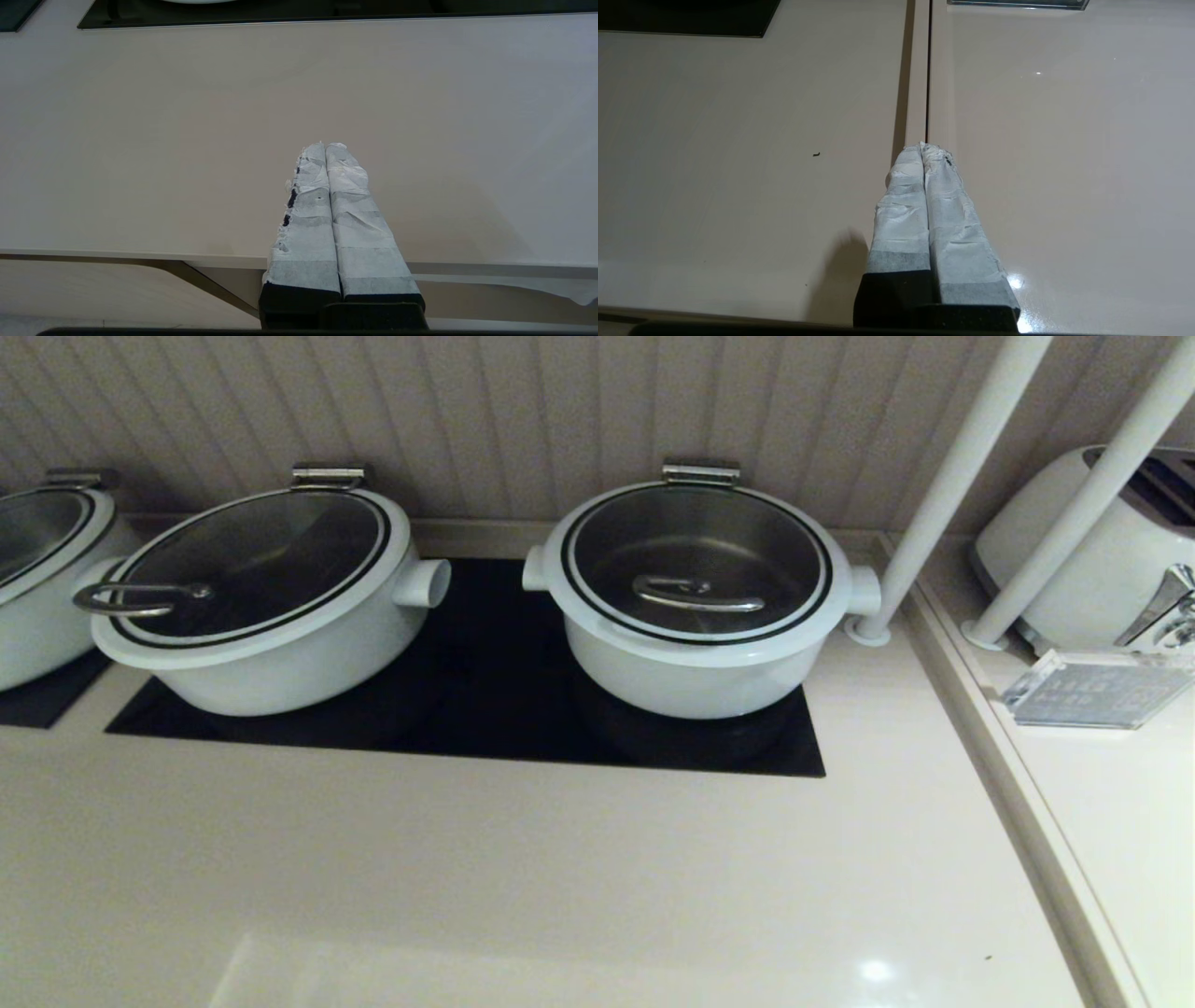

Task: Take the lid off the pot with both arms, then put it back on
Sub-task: Open the food pot lid a small opening with the right arm

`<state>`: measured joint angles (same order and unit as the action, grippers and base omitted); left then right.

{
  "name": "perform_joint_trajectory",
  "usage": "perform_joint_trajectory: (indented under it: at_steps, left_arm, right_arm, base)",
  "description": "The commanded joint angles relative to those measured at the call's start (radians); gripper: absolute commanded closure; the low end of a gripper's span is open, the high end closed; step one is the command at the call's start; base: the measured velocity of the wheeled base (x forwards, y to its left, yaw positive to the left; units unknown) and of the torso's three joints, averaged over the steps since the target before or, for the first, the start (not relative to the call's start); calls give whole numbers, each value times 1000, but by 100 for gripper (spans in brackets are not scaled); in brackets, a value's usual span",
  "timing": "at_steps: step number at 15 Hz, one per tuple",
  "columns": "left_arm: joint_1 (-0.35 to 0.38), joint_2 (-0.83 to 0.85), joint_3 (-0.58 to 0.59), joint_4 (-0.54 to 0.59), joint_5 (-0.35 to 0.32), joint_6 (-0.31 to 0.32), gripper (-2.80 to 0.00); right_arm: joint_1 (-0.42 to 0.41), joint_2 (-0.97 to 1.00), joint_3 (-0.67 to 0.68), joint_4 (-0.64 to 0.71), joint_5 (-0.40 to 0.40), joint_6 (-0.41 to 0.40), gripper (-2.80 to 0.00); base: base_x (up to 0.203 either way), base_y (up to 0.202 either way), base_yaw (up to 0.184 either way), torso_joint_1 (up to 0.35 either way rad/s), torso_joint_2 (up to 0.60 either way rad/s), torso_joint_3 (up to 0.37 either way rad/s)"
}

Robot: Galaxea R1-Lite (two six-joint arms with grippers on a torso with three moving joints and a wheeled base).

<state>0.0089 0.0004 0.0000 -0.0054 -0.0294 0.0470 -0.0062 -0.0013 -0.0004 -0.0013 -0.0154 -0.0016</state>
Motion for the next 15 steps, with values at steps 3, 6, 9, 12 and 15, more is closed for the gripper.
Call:
perform_joint_trajectory:
  at_steps: [3, 6, 9, 12, 15]
  left_arm:
    - [0, 0, 0, -1, 0, 1, 0]
    - [0, 0, 0, -1, 0, 1, 0]
    - [0, 0, 0, -1, 0, 1, 0]
    - [0, 0, 0, -1, 0, 1, 0]
    - [0, 0, 0, -1, 0, 1, 0]
  right_arm:
    - [0, 1, 0, 0, 4, -18, 0]
    - [0, 1, 0, 3, 9, -25, 0]
    - [0, 1, 0, 1, 15, -32, 0]
    - [0, 1, 0, 3, 16, -35, 0]
    - [0, 1, 0, 2, 29, -74, 0]
  base:
    - [0, 0, 0, 0, 0, 0]
    - [0, 0, 0, 0, 0, 0]
    - [0, 0, 0, 0, 0, 0]
    - [0, 0, 0, 0, 0, 0]
    - [0, 0, 0, 0, 0, 0]
